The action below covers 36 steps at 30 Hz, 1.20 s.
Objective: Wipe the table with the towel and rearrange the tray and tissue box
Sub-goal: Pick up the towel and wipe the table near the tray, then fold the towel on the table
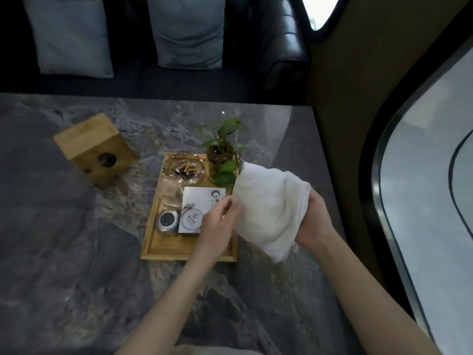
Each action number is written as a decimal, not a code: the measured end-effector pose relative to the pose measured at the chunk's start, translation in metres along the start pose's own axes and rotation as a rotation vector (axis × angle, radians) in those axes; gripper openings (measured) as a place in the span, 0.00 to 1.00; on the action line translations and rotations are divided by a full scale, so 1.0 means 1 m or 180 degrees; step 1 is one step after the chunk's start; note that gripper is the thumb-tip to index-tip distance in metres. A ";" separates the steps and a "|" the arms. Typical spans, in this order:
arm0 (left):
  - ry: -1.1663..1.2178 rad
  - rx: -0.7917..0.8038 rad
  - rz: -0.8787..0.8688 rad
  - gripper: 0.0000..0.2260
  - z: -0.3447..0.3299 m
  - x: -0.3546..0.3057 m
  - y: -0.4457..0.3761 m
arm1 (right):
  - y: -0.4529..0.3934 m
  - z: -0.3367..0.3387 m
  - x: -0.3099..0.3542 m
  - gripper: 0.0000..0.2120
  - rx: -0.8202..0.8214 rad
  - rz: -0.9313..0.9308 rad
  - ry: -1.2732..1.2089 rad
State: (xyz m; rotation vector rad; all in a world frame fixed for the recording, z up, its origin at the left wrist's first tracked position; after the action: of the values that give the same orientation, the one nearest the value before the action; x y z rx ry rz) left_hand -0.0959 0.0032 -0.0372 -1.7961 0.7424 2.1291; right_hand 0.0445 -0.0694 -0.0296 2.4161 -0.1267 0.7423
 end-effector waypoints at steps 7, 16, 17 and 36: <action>0.1133 0.0352 0.0393 0.07 0.092 0.004 0.020 | -0.002 -0.069 -0.067 0.25 0.0182 -0.0186 -0.0210; 0.0253 -0.0103 0.0399 0.04 0.212 0.016 0.033 | -0.046 -0.119 -0.179 0.34 -0.0253 -0.0651 0.0065; 0.0163 -0.0102 0.0378 0.05 0.221 0.016 0.033 | -0.050 -0.124 -0.188 0.34 -0.0326 -0.0685 0.0062; 0.0173 -0.0506 0.0686 0.05 0.329 0.048 -0.009 | -0.095 -0.169 -0.246 0.12 -0.0207 -0.0513 0.2147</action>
State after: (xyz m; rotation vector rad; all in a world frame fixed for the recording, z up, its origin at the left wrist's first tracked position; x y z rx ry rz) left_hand -0.3768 0.1805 -0.0507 -1.9394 0.8355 2.3439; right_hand -0.2185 0.0846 -0.0993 1.9628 0.3046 1.3955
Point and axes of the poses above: each hand's wrist, its own y-axis away from the middle knuckle, its own z-axis out of the back of the hand, x = y × z, the point moved 5 cm from there along -y, towards the middle knuckle
